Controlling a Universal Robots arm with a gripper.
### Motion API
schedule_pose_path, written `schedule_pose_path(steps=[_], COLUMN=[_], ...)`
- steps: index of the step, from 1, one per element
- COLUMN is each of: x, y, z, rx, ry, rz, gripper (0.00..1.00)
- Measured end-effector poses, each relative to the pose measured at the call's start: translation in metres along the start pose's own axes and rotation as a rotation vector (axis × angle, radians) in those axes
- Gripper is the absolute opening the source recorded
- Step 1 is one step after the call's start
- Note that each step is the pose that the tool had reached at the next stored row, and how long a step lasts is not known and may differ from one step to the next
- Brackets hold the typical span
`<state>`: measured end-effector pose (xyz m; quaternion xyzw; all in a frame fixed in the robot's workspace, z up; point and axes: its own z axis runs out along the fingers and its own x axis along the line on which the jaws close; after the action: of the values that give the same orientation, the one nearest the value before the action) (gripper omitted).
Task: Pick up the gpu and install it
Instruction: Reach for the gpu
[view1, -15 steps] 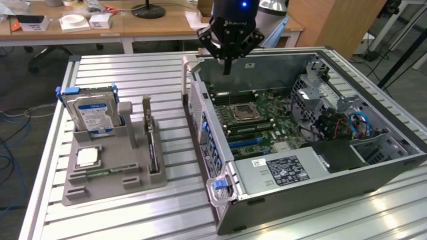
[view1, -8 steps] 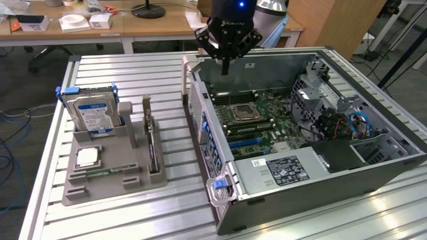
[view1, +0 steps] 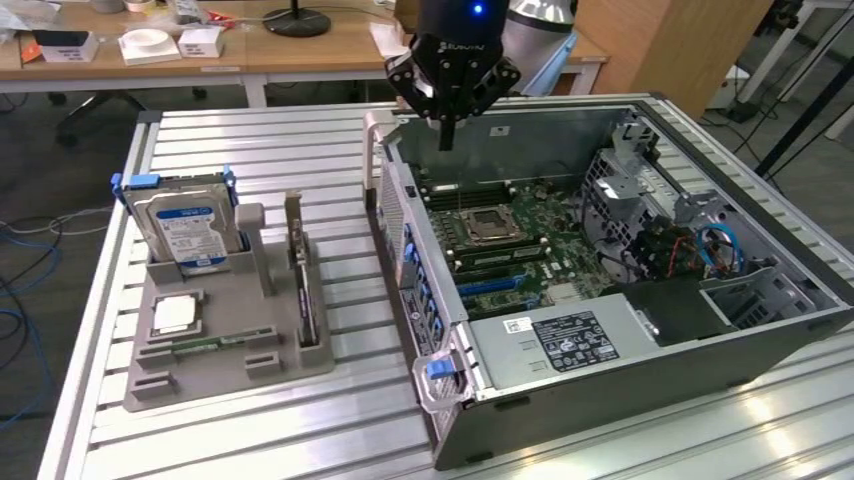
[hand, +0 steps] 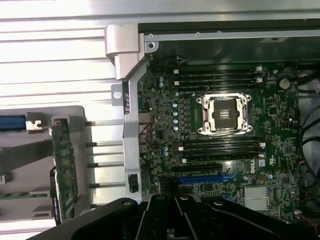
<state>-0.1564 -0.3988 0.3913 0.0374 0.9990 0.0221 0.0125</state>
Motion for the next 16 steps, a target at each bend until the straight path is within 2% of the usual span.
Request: schedule_pose_path(steps=[16], x=[0.008], y=[-0.0006], z=[0.0002], rx=[0.0001], ry=[0.0], rz=[0.0], gripper=[0.11])
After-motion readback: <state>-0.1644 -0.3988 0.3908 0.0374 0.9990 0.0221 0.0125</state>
